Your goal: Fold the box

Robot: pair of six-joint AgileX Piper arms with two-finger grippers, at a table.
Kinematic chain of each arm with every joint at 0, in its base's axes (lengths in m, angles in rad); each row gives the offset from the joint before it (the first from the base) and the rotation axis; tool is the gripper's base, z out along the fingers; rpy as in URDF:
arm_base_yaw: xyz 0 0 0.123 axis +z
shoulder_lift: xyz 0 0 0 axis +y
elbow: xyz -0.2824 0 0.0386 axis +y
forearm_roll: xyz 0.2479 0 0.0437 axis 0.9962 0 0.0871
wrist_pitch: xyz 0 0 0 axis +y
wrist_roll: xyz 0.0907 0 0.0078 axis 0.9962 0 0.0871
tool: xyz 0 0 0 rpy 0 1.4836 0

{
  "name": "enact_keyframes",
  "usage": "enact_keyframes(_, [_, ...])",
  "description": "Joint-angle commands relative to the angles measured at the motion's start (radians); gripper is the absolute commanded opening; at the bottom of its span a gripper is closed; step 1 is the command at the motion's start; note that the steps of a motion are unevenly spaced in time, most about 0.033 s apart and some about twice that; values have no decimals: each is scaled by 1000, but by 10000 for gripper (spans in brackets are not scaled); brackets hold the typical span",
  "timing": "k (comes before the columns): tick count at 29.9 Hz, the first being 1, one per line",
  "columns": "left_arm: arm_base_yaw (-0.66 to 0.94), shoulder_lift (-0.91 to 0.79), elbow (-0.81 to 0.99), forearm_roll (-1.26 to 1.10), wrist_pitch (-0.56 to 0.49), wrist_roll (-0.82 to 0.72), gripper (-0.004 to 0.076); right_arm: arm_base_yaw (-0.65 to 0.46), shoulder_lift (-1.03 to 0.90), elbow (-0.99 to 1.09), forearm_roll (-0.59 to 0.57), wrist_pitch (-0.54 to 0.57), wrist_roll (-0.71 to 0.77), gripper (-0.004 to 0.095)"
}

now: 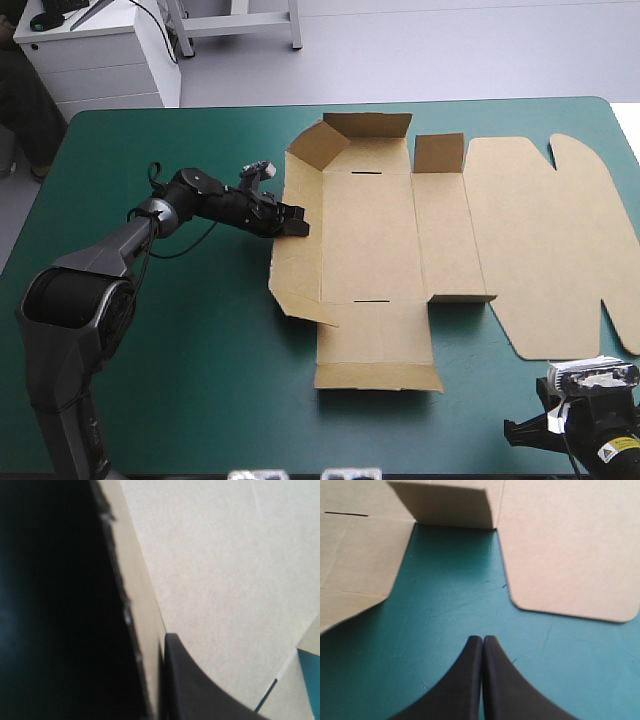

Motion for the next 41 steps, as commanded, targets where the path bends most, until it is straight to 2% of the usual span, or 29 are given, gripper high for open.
enact_keyframes(1, [-1, -87, -108, 218, 70, 0, -8, 2, 11, -31, 17, -63, -2, -19])
enact_keyframes(8, [-1, -110, -313, 445, 195, -15, -8, 2, 11, -31, 19, -64, -2, -19])
enact_keyframes(13, [-43, -112, -474, 650, 244, -14, -8, 2, 11, -31, 32, -65, -2, -19])
enact_keyframes(20, [-184, -114, -649, 1008, 224, -2, -8, 2, 11, -31, 36, -68, -2, -19])
enact_keyframes(27, [-338, -114, -691, 1216, 147, 30, -8, 2, 11, -31, 36, -69, -2, -19])
enact_keyframes(32, [-433, -115, -691, 1286, 125, 51, -8, 2, 11, -31, 36, -69, -2, -19])
enact_keyframes(37, [-498, -138, -691, 1271, 137, 85, -8, 2, 11, -31, 36, -69, -5, -19])
enact_keyframes(41, [-531, -176, -691, 1185, 170, 171, -8, 2, 11, -31, 36, -69, -5, -19])
